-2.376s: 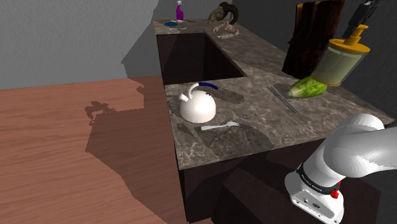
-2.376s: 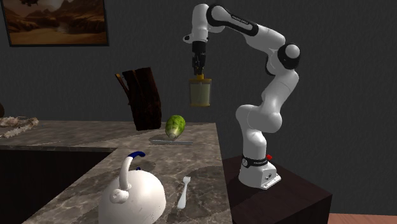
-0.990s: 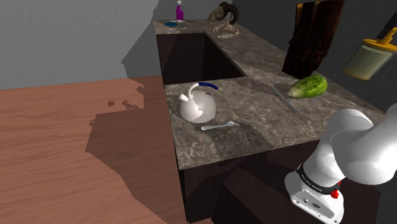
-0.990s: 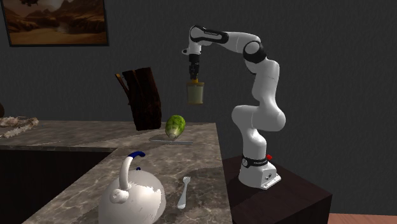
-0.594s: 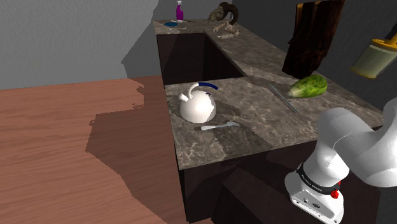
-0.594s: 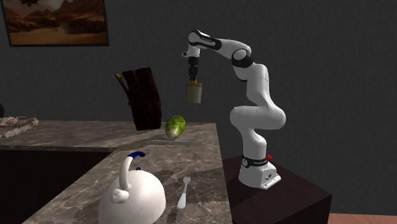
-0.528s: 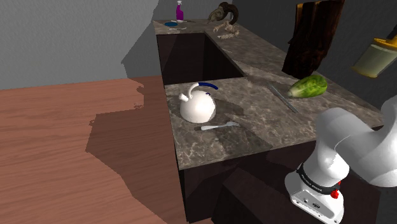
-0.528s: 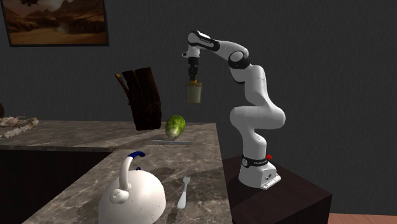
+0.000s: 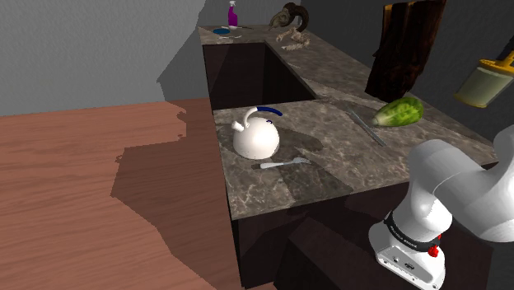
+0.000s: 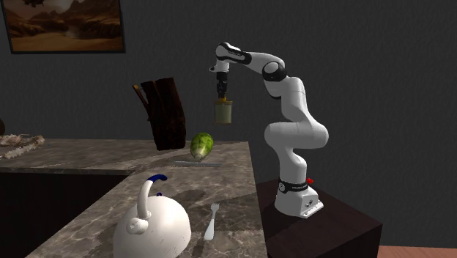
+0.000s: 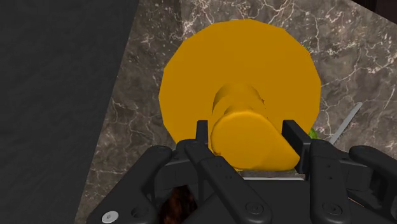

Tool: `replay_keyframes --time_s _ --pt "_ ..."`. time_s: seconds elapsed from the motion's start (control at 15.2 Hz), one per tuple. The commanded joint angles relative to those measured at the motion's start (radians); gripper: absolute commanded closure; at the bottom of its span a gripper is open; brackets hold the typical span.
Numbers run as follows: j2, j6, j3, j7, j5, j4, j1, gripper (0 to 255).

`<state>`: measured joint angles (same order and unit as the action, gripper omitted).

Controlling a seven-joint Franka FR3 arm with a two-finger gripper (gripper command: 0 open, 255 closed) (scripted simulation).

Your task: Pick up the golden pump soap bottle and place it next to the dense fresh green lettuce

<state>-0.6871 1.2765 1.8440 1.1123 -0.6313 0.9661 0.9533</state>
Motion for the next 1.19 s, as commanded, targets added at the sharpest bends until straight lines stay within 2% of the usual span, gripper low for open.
replay_keyframes --time_s 0.0,0.53,1.12 --pt "0.004 0.036 -0.014 -0.008 0.009 0.057 -0.038 255" --pt "0.010 0.167 -0.054 -0.035 0.026 0.254 -0.158 255" --pt "-0.003 0.289 -0.070 -0.059 0.018 0.414 -0.238 255"
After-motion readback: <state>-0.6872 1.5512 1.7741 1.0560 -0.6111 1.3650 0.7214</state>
